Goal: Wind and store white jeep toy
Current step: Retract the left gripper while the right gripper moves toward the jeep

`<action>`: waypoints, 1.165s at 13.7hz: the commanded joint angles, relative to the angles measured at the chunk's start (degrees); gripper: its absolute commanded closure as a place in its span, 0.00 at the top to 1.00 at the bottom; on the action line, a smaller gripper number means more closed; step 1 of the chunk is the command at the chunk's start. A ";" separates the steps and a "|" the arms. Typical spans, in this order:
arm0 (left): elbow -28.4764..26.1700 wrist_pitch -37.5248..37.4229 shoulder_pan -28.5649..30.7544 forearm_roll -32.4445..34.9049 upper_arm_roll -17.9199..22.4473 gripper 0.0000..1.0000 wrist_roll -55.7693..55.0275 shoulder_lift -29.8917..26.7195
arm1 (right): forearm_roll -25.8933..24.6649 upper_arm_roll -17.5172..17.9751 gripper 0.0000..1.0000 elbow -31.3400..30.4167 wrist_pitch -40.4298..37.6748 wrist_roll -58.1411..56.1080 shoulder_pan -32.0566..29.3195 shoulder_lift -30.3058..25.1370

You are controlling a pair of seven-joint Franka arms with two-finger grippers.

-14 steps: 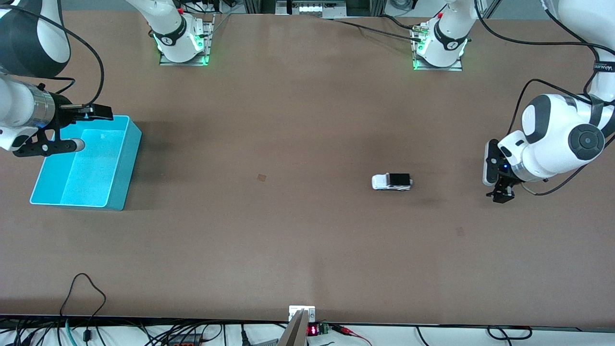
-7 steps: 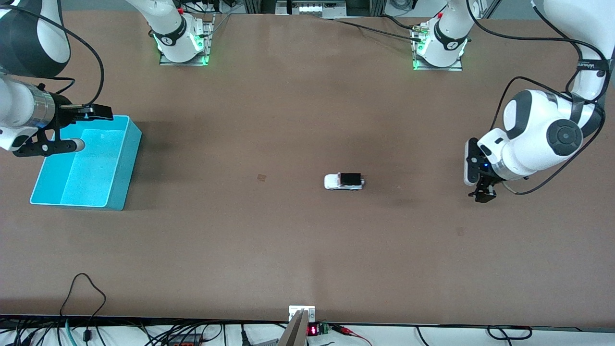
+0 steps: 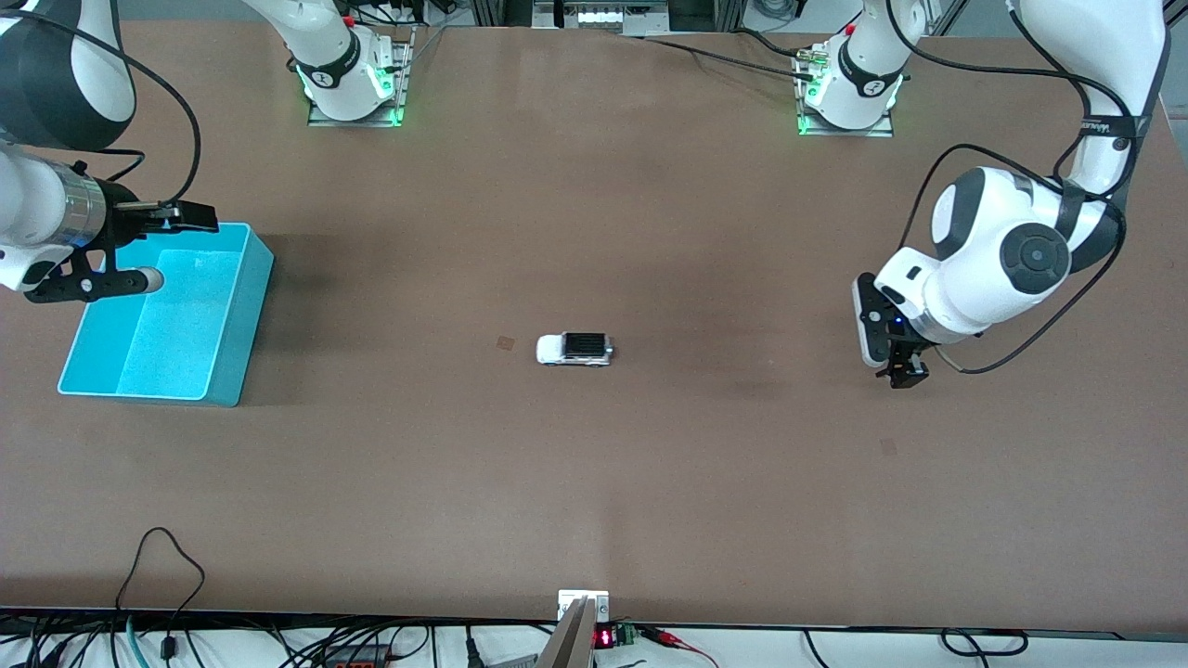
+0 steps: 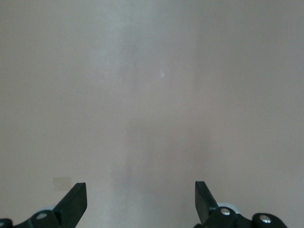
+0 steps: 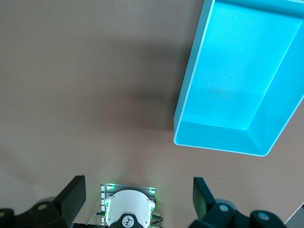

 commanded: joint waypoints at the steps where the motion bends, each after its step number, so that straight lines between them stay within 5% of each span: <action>1: 1.81 -0.59 -1.09 -1.00 0.67 1.00 -10.42 -0.98 | -0.06 0.21 1.00 -0.16 -0.50 -0.73 -0.47 -0.20; 8: 5.07 -0.77 -1.00 -3.87 3.48 1.00 -30.12 -1.25 | 2.48 0.74 1.00 -1.56 0.90 -4.23 1.28 -0.29; 16: 10.51 -9.01 -1.09 -6.88 8.57 1.00 -45.69 -3.62 | 1.70 0.91 1.00 -18.70 17.24 -10.54 9.20 -7.23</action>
